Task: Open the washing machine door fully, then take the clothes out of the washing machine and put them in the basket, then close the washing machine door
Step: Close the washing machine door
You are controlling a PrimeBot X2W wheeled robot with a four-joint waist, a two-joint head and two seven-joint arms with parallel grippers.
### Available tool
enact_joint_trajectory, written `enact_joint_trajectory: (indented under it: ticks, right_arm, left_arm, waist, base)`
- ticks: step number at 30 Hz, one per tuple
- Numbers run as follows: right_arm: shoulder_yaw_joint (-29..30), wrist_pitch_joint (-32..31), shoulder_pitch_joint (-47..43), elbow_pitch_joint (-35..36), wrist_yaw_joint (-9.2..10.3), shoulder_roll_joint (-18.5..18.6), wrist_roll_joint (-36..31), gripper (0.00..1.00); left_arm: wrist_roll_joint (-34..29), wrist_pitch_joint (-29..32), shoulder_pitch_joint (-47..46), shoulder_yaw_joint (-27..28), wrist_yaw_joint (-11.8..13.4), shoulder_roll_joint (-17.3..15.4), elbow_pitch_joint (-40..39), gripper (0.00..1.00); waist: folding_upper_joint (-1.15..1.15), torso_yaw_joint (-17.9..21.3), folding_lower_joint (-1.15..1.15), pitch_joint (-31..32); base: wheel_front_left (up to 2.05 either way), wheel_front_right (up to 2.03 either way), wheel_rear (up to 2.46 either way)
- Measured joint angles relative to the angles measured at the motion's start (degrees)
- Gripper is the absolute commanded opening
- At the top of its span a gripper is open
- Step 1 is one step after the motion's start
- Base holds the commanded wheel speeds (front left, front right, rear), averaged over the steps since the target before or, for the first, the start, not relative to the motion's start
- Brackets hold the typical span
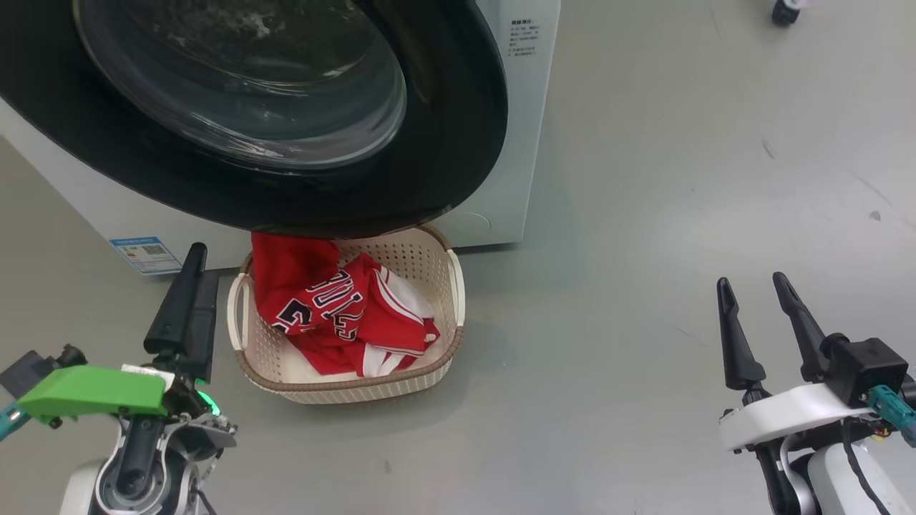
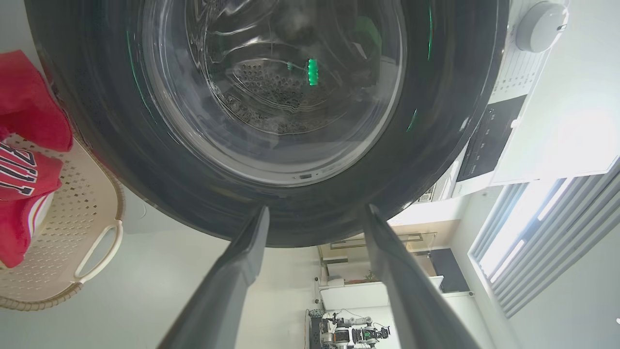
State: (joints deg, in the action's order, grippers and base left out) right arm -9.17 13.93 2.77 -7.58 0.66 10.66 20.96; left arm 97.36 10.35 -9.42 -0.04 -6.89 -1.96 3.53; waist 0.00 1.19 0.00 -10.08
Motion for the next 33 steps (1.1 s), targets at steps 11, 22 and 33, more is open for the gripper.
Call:
enact_joint_trajectory:
  ticks: [11, 22, 33]
  right_arm:
    - [-0.4, -1.1, -2.1, 0.7, 0.11, 0.1, -0.2, 1.0]
    - [-0.5, -1.6, -3.7, 1.7, 1.09, 0.2, -0.2, 1.0]
    - [-1.1, -2.5, -5.0, 3.0, 1.58, 0.2, -0.9, 1.0]
  left_arm:
    - [-22.4, -7.4, 6.6, -2.8, 0.0, -6.5, -3.3, 1.0]
    - [-50.2, -15.0, 10.1, -8.8, 3.4, -14.7, -4.3, 1.0]
    - [-60.9, -18.1, 12.3, -12.8, 11.3, -14.9, -6.2, 1.0]
  waist:
    - [0.0, -3.1, 0.0, 4.4]
    - [0.0, -4.0, 0.0, 6.6]
    - [0.0, -4.2, 0.0, 7.4]
  base:
    - [0.0, 0.0, 0.0]
    - [0.0, 0.0, 0.0]
    - [0.0, 0.0, 0.0]
